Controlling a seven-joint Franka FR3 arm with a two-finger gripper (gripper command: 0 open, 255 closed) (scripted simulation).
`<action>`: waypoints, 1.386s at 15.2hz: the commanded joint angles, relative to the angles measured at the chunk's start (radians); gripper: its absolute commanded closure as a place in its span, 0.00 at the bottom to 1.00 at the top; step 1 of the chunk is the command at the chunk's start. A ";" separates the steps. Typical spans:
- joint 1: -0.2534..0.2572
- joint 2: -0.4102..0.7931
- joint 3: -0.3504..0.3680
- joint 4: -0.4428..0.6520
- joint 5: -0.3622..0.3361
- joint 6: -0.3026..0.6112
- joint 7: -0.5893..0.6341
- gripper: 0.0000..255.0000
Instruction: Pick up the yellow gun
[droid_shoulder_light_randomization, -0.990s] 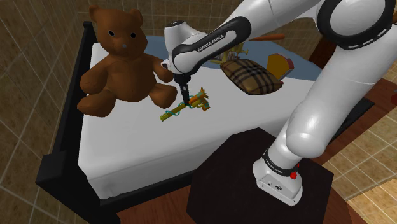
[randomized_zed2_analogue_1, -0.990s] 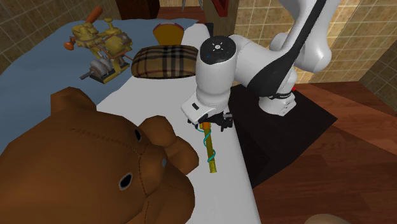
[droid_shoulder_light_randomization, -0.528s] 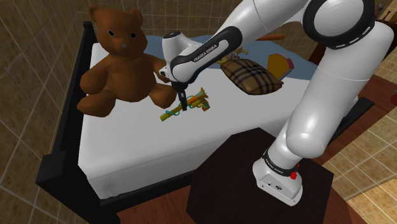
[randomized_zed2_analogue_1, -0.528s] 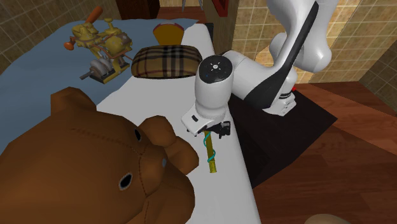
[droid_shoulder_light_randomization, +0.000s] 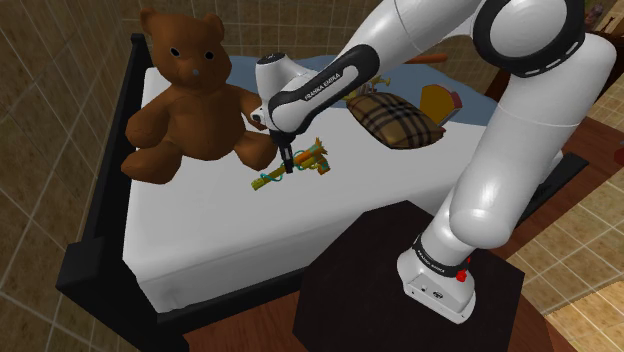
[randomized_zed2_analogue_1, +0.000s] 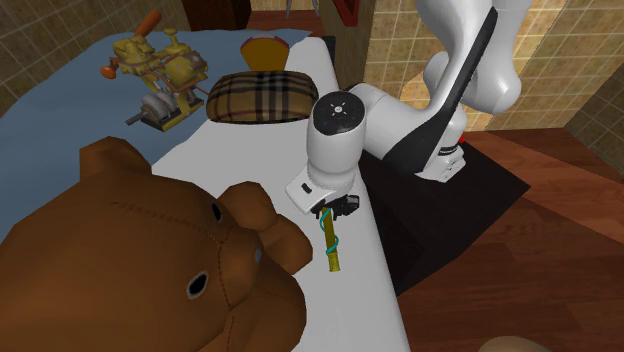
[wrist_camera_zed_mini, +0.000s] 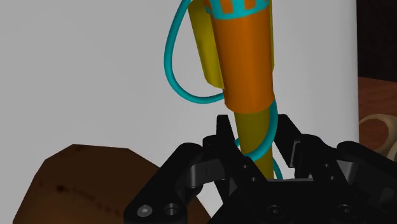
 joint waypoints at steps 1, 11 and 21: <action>0.000 0.001 0.000 -0.001 0.000 0.000 0.000 1.00; 0.000 -0.057 0.003 0.031 0.018 -0.088 -0.020 1.00; 0.001 -0.115 0.005 0.079 0.035 -0.192 -0.040 1.00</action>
